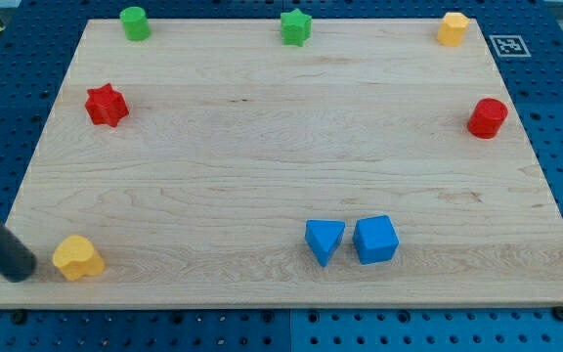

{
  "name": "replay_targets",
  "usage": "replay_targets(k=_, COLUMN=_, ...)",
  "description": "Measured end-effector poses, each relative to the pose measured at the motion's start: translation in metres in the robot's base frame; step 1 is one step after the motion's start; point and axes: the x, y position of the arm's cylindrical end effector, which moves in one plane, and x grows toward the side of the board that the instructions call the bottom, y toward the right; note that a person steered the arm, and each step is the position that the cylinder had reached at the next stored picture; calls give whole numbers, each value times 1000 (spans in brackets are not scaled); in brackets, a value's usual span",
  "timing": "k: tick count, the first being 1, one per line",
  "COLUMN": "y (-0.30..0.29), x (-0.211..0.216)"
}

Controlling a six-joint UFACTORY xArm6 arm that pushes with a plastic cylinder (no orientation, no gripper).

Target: Move the yellow heart diagonally to the blue triangle

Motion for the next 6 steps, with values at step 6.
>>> replay_targets(k=6, y=167, x=-58)
